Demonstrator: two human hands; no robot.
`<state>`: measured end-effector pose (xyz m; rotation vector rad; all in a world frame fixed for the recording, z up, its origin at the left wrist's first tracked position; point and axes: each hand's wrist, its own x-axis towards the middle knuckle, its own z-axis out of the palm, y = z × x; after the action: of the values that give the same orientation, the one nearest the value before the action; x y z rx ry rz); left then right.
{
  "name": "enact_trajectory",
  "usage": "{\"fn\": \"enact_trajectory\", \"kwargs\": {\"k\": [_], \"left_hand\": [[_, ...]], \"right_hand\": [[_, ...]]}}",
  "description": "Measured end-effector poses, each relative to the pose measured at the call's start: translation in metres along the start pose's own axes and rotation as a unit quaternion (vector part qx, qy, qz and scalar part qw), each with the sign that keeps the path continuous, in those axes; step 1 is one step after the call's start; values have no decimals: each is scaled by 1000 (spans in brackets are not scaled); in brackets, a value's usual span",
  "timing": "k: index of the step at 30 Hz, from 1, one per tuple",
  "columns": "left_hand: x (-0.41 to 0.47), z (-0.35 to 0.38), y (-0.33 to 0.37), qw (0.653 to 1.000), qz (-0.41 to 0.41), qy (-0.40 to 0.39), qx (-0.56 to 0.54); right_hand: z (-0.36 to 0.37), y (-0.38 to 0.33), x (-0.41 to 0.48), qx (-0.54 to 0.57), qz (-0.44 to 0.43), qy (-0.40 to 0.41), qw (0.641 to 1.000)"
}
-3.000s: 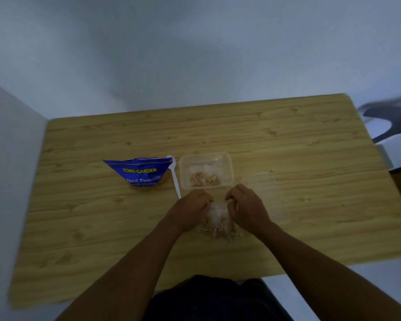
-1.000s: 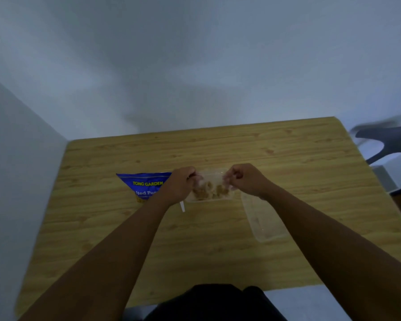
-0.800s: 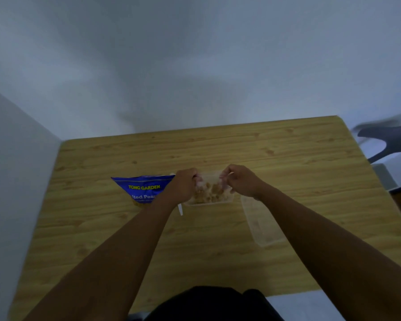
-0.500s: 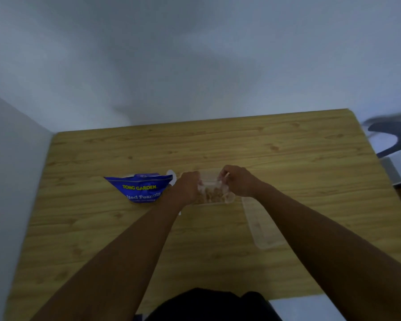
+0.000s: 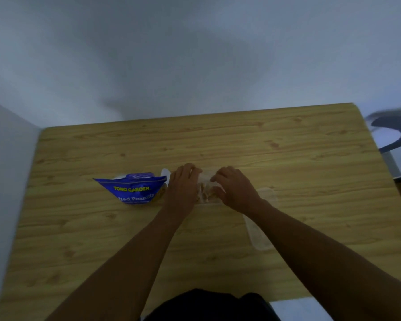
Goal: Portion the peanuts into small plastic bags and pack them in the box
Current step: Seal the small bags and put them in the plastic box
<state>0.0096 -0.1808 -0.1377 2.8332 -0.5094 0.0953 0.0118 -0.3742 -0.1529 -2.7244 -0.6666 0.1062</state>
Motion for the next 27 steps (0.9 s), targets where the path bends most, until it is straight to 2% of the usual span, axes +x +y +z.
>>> {"fn": "enact_trajectory", "kwargs": {"k": [2,6,12,16,17,19,22,24,27], "left_hand": [[-8,4,-1,1000,15,-4,-13],[-22,8,-1,997,47,-60,-24],[-35,16,-1,991,11,-125,-51],[-32,14,-4,989,28,-128,-63],[-33,14,-5,990,29,-124,-68],[-34,12,-8,990,7,-113,-79],[-43,5,-12,992,-7,-86,-91],[-53,1,-13,993,19,-80,-81],[-68,0,-14,994,20,-83,-68]], "right_hand": [[5,-2,-5,-12,0,-5,1000],[13,-5,-14,-8,10,25,1000],[25,-2,-22,-39,-7,4,999],[22,-5,-25,15,-7,64,998],[19,-7,-28,39,23,94,994],[12,-12,-38,86,147,156,973],[8,-14,-65,119,356,201,905],[11,-10,-88,95,423,175,884],[16,-7,-120,46,457,68,886]]}}
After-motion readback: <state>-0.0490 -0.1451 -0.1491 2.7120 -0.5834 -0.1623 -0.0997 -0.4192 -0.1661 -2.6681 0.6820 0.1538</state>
